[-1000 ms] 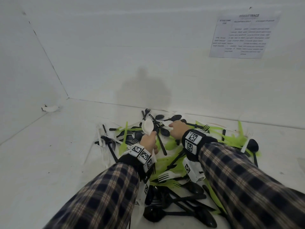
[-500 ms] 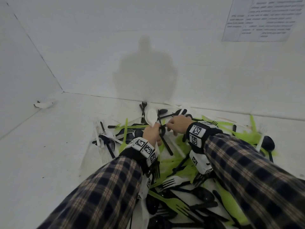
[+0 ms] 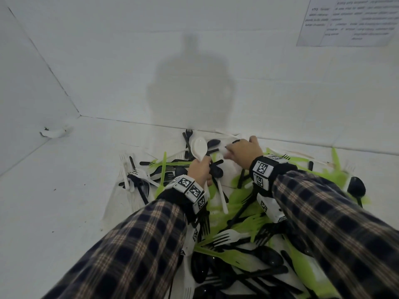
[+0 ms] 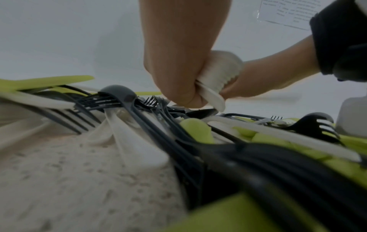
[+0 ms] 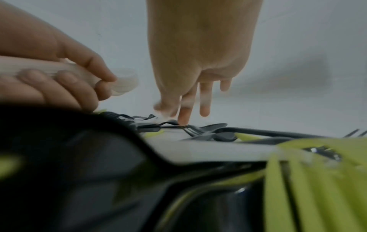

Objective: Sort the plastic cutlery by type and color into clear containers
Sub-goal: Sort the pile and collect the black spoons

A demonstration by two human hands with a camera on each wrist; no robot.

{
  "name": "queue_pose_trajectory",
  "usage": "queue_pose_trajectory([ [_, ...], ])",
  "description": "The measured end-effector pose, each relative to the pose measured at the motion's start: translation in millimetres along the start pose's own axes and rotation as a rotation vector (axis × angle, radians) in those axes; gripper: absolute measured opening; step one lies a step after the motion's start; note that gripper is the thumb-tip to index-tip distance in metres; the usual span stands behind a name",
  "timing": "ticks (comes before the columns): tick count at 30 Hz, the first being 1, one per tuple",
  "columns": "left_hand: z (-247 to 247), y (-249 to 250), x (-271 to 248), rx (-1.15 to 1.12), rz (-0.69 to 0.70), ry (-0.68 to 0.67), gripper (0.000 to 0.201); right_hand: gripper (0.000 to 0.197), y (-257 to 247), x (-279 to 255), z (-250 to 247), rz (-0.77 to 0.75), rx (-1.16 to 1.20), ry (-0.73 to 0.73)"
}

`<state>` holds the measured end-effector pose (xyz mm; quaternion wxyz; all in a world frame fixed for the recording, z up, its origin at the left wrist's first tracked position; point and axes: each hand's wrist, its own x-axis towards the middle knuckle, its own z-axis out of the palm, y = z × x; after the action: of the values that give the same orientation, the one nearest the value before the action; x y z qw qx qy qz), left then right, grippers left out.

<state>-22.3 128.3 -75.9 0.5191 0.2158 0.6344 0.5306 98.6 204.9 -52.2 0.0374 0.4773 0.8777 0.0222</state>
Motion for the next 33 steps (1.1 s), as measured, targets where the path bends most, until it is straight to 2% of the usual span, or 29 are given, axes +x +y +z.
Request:
queue_pose_trajectory([
  [3,3.2,0.7,2.4,0.009,-0.006,0.01,0.029,0.027,12.3,0.9,-4.2,0.157,0.428,0.04],
  [4,4.0,1.3,3.4,0.013,-0.01,0.011,0.028,0.03,15.7,1.3,-6.0,0.204,0.494,0.063],
  [6,5.9,2.3,5.7,0.015,-0.017,0.014,0.028,0.032,23.8,5.2,-8.1,0.297,0.489,0.072],
  [8,7.2,3.0,7.9,0.022,-0.021,0.015,0.027,0.032,30.5,13.6,-7.2,0.364,0.418,0.007],
  [11,8.2,4.3,11.0,0.014,-0.025,0.002,0.026,0.039,33.4,25.0,-0.4,0.308,0.272,-0.097],
  [13,9.6,5.2,13.2,0.013,-0.03,-0.012,0.026,0.046,32.7,29.2,7.8,0.271,0.188,-0.108],
  [18,12.2,8.1,18.8,0.033,-0.035,-0.016,0.025,0.061,32.4,40.0,18.5,0.186,0.225,-0.149],
  [23,14.7,8.8,23.1,0.024,-0.054,-0.014,0.022,0.056,34.7,51.1,17.4,0.2,0.275,-0.173],
  [28,18.4,7.9,27.2,0.032,-0.049,-0.015,0.023,0.034,32.2,53.6,13.0,0.224,0.191,-0.091],
  [30,18.5,8.1,27.7,0.032,-0.046,-0.016,0.024,0.042,31.9,53.2,15.3,0.211,0.203,-0.066],
  [33,18.0,8.2,28.0,0.024,-0.036,-0.02,0.024,0.058,29.2,50.9,16.0,0.152,0.138,-0.182],
])
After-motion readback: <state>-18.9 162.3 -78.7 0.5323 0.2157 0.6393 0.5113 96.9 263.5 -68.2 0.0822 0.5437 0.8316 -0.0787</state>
